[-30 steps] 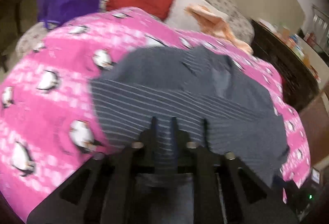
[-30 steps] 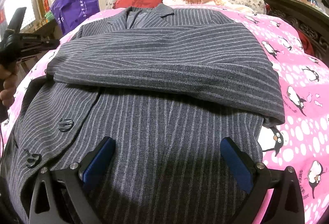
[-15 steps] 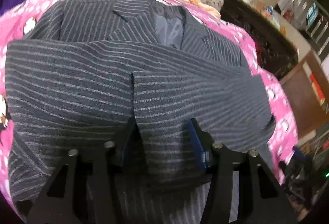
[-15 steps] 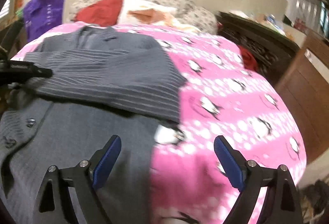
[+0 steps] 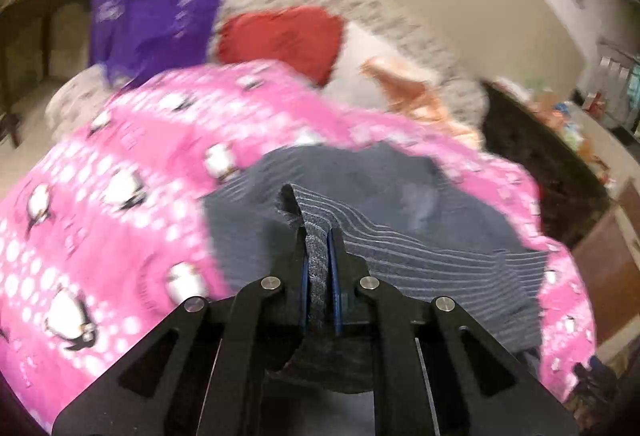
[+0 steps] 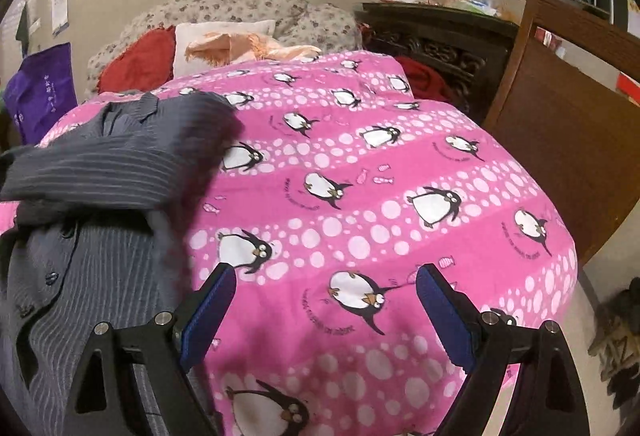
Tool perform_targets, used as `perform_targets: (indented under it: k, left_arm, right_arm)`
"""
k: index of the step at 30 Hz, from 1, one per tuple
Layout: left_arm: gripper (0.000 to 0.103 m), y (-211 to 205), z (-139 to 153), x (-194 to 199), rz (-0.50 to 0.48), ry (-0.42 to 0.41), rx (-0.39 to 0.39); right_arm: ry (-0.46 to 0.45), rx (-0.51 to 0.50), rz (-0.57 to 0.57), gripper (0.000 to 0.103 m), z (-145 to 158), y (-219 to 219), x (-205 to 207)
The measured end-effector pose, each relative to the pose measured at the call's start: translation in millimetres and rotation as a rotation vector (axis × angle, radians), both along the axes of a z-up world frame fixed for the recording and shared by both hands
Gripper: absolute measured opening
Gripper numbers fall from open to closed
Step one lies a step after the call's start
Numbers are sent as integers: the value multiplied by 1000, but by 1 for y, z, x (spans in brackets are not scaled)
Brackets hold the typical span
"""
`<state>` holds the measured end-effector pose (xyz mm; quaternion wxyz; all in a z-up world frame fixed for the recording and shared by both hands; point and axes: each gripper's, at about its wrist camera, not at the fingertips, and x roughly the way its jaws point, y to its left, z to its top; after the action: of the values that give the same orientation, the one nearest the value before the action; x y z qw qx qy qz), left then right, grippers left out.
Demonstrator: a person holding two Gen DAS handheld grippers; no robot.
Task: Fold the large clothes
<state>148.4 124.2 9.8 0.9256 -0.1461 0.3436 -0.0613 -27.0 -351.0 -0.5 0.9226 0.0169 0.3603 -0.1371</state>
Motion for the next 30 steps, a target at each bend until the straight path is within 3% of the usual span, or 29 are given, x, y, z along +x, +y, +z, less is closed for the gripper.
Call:
perform_targets:
  k: [3,5,8,10,12,14,16,19,20,23,25,30]
  left_arm:
    - [7,2,-38,7,24,132,58]
    - [12,2,-52,6,20,176,72]
    - [20,4,-45,-4,41,146,79]
    - [23,10,-25,-14,106,63,93]
    - [32,18,-8,-23,202,-18,124]
    - [35,16,3,-25,239,-53,134]
    - [35,6,1,-23,177,-42,129]
    - [35,-20,-16,-15,29,13,144]
    - [35,-28,-22,-12,3,37,159]
    - [35,-42,-42,-5,-27,115,167]
    - [37,-50,-51,-2,-52,137,152]
    - [37,-64,-60,-9,-60,122,165]
  right_arm:
    - [7,8,9,90,0,1,1]
    - [10,-3,27,90,2,4,6]
    - [-15,-6,73,90,14,12,18]
    - [-44,9,124,90,24,21,29]
    - [-83,44,222,88,34,37,47]
    - [-88,107,336,55,38,58,74]
    - [-45,114,399,41,32,83,109]
    - [30,256,503,37,12,108,146]
    - [82,260,524,36,-1,116,156]
    - [178,131,535,29,-42,118,164]
    - [124,146,537,29,-49,96,155]
    - [119,94,556,29,-51,80,144]
